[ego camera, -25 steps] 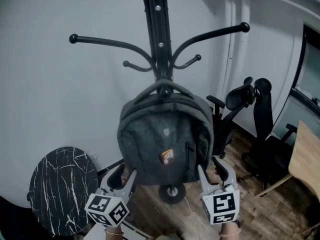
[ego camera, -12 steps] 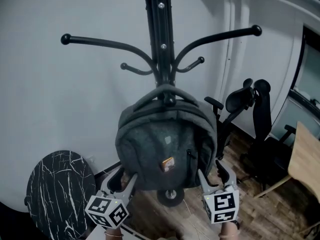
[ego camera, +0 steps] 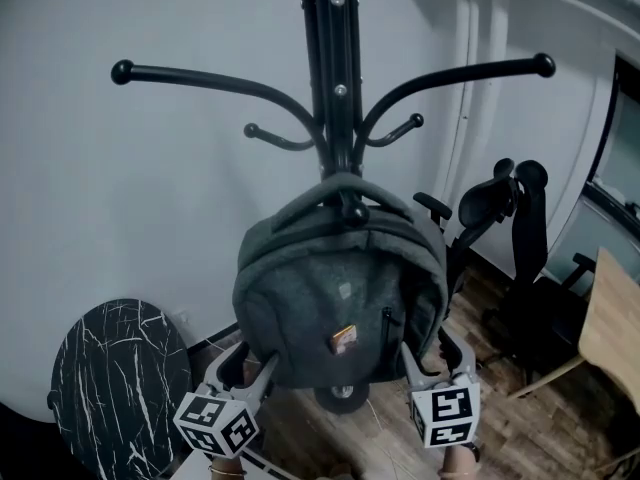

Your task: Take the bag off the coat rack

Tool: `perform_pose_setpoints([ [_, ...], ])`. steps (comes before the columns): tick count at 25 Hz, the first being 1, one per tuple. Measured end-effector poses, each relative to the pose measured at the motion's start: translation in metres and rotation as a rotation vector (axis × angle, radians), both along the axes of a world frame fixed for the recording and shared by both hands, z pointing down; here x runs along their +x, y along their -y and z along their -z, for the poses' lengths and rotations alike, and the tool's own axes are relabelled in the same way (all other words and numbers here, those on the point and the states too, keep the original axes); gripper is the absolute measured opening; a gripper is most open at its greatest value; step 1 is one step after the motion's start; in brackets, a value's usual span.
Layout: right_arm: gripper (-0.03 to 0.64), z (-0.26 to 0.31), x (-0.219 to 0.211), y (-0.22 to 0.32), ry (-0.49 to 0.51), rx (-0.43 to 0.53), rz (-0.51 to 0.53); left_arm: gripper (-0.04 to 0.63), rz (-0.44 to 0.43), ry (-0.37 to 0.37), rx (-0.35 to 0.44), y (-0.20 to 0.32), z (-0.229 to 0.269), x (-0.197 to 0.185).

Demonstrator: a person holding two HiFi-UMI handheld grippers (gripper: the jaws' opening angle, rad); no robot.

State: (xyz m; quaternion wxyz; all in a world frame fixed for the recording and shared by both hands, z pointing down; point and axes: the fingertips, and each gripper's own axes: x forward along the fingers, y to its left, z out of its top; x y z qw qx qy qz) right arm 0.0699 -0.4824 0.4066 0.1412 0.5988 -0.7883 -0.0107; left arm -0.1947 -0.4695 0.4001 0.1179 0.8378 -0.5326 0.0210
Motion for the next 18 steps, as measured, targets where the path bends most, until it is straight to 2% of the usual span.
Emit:
perform_pose_setpoints([
  [6, 0.256, -0.016, 0.0, 0.008, -0.014, -0.06, 0.001, 0.236, -0.026, -0.001, -0.034, 0.009, -0.012, 0.005],
  [9, 0.258, -0.015, 0.0, 0.013, -0.004, -0.039, -0.003, 0.236, -0.036, 0.011, -0.063, 0.012, -0.022, 0.01],
  [13, 0.258, -0.016, 0.0, 0.018, 0.017, -0.039, 0.0, 0.233, -0.006, 0.048, -0.062, 0.018, -0.027, 0.009],
  [18, 0.247, -0.019, 0.0, 0.022, 0.077, -0.047, 0.0, 0.19, 0.028, 0.067, -0.045, 0.022, -0.027, 0.009],
])
